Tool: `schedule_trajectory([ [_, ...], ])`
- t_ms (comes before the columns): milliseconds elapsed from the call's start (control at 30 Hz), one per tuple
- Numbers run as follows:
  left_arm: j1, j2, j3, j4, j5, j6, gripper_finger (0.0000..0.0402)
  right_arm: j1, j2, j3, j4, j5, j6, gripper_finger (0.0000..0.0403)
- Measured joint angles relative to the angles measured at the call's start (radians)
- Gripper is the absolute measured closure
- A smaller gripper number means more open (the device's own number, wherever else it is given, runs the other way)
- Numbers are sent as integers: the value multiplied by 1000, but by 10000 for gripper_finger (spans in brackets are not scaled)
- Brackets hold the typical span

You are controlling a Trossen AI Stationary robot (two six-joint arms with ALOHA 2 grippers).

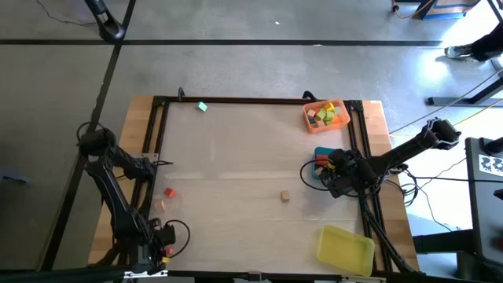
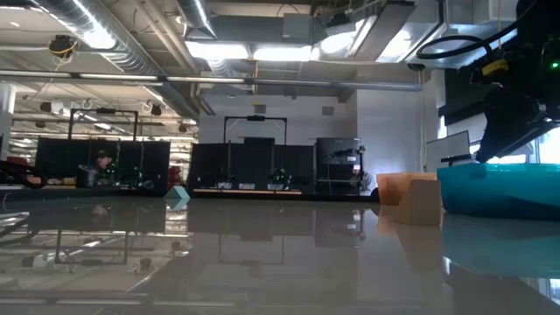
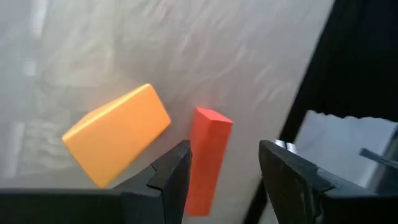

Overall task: Sort blocks by size
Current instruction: Put the orange rectangular block into the blue bin

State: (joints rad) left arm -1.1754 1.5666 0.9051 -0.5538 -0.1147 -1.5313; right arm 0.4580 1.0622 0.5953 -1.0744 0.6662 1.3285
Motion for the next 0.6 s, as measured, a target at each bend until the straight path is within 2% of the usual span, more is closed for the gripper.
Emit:
schedule_trajectory([
  [400,-17,82,0,-9,1,102,232,0,0,0,2,-5,0,61],
  [600,-1,96,0,-12,8,212,288,0,0,0,3,-12,0,61],
])
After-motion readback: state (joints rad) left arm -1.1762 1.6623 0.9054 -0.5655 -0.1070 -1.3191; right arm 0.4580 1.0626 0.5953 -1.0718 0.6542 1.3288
